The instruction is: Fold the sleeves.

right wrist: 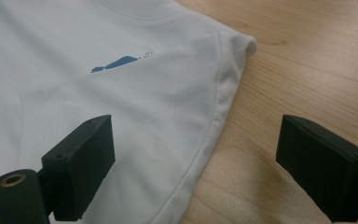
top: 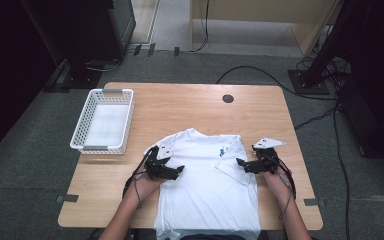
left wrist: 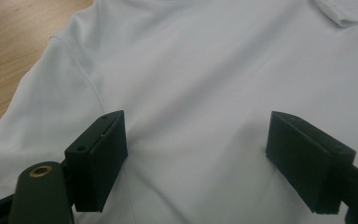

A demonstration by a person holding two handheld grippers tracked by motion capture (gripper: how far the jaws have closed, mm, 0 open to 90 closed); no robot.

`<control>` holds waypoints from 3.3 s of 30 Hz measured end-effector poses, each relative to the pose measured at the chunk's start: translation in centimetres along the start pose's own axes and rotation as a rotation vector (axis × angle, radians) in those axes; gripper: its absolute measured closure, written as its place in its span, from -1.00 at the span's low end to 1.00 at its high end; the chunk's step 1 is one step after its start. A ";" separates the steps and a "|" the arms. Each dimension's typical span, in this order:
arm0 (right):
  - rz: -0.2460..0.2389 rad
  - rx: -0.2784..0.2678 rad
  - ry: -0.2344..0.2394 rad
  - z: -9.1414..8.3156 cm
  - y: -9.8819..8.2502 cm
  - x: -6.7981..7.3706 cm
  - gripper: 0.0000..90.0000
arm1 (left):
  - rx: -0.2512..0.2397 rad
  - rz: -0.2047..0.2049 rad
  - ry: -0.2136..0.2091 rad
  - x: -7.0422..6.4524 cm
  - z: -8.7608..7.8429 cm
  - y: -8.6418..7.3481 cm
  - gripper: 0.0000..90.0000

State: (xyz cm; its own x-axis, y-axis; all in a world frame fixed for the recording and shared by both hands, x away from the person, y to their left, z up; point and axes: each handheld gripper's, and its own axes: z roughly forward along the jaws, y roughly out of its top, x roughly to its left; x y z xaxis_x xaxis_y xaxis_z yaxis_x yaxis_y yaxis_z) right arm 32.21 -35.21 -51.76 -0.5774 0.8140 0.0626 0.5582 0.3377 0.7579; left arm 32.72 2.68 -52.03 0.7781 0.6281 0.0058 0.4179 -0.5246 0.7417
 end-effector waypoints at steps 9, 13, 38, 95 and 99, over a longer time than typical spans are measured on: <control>0.014 0.005 -0.002 -0.3 -0.3 -0.6 -0.73 | 0.000 -0.005 0.008 -0.1 0.0 0.0 -0.54; 0.018 0.015 -0.001 -0.4 -0.4 -0.9 -0.74 | -0.001 -0.011 0.013 -0.2 0.0 0.0 -0.54; -0.015 0.047 -0.014 -0.5 -1.2 -1.0 -0.75 | -0.004 -0.055 0.041 0.8 -2.0 1.2 -0.54; -0.019 0.050 -0.024 -0.8 -1.7 -1.6 -0.91 | 0.006 -0.133 0.108 5.4 -3.5 0.0 -0.54; -0.016 0.051 -0.027 -0.8 -1.7 -1.5 -0.91 | 0.011 -0.129 0.115 5.6 -3.4 -0.1 -0.54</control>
State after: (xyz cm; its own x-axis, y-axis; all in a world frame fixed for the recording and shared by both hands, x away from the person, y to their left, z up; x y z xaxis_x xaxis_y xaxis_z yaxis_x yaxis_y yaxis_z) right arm 31.71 -37.40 -52.60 -0.5709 0.8204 0.0329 0.5790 0.3739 0.7245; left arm 35.43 8.22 -49.83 0.6590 0.7520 -0.0123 0.5167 -0.4408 0.7340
